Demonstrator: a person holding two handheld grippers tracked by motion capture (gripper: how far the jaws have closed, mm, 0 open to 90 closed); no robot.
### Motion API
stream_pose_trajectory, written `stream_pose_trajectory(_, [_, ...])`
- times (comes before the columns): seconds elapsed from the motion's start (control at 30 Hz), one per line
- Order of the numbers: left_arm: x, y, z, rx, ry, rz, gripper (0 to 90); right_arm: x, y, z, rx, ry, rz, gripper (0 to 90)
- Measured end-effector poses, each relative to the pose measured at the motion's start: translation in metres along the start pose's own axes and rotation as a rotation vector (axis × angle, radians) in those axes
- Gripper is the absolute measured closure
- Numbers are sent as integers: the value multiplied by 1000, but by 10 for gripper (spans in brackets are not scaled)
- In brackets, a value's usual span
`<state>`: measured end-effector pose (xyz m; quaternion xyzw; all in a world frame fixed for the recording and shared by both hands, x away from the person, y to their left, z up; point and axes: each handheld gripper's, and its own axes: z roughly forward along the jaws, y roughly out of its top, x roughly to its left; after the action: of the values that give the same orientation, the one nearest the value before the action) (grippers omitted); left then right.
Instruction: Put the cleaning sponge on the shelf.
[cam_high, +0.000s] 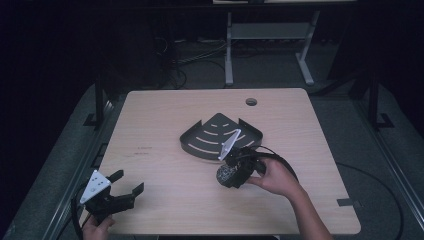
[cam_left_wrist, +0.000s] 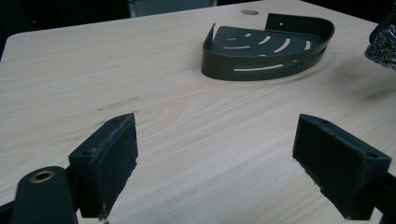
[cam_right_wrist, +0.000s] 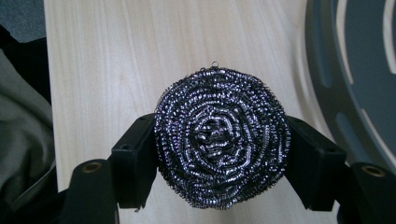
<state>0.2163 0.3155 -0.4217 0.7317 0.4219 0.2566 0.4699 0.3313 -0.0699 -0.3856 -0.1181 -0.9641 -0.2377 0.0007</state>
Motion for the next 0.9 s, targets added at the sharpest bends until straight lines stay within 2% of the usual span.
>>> stream_pose_trajectory(0.43, [-2, 0, 1, 6, -4, 13, 132, -13, 14, -7, 3, 1, -3, 321])
stream_pose_trajectory(0.9, [-1, 1, 0, 3, 6, 6, 132, -22, 29, -8, 9, 0, -13, 320])
